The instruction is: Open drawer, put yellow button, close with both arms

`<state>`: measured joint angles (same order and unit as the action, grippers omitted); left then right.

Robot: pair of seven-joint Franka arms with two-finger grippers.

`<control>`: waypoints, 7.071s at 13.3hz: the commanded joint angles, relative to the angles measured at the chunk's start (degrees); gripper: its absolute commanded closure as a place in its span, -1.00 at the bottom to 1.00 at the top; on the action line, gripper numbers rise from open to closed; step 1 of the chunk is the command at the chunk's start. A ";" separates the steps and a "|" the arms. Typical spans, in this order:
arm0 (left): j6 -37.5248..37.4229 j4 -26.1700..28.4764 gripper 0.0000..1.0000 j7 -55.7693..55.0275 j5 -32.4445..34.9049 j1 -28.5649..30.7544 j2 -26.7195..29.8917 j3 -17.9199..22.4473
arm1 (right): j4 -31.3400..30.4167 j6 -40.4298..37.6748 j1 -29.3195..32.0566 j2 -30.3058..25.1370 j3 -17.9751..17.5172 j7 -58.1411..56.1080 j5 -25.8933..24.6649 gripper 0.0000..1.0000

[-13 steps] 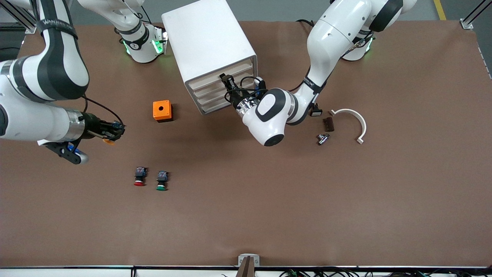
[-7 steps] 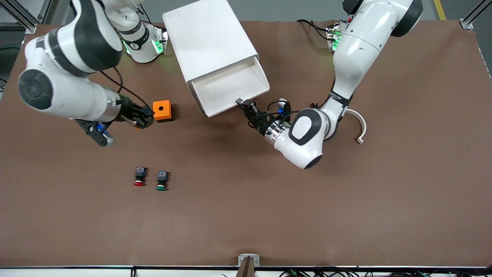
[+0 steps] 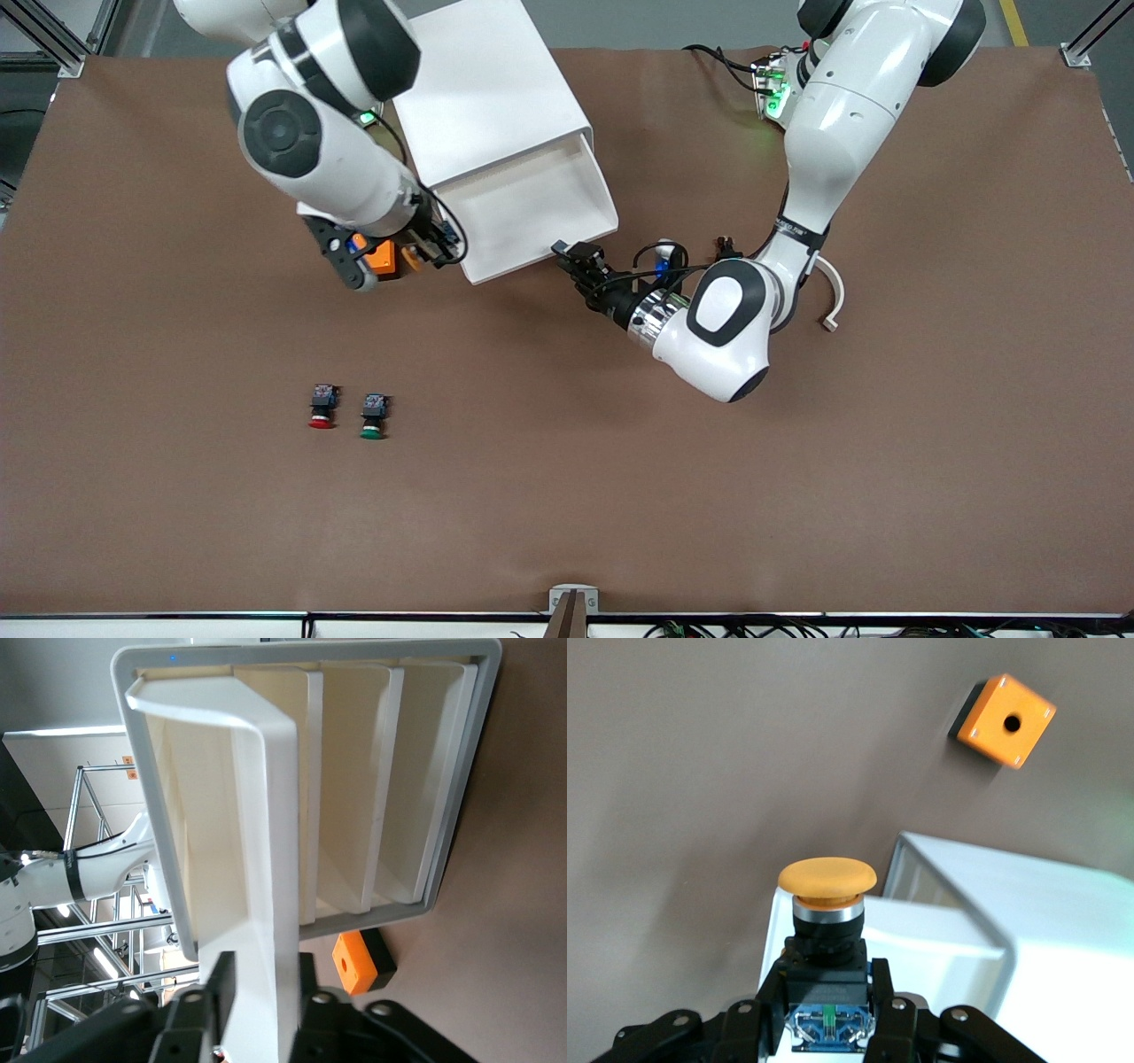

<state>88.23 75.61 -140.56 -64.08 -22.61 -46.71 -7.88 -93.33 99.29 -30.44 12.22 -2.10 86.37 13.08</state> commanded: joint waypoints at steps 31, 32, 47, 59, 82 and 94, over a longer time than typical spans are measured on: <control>7.22 -5.65 -0.99 56.97 49.64 2.24 7.16 1.11 | 7.55 -2.61 25.76 -0.17 1.48 -55.92 -4.55 -1.00; 7.40 -5.65 -0.99 59.42 51.75 1.01 7.33 0.93 | 7.64 -2.52 28.04 -1.31 1.66 -60.05 -4.47 -1.00; 11.18 -5.13 -0.99 69.90 54.06 -14.82 8.30 0.85 | -2.74 0.03 28.06 -15.83 6.68 -83.38 -15.37 -1.00; 11.18 -5.04 -0.99 63.93 48.09 -22.99 8.21 -0.91 | -1.15 -0.06 30.09 -15.47 4.83 -83.47 -14.58 -1.00; 10.83 -4.60 -0.99 73.47 57.82 -11.51 17.25 7.09 | -1.33 -0.06 30.61 -15.47 5.44 -85.67 -14.58 -1.00; 10.22 -4.51 -0.99 104.68 66.80 5.90 23.14 7.17 | -0.36 -6.64 31.05 -15.38 5.09 -87.34 -14.49 -1.00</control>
<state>98.95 69.59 -40.45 1.30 -18.28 -27.01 -0.48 -93.98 94.46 -0.62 -2.49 4.17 -0.49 -1.34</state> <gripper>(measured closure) 0.004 0.000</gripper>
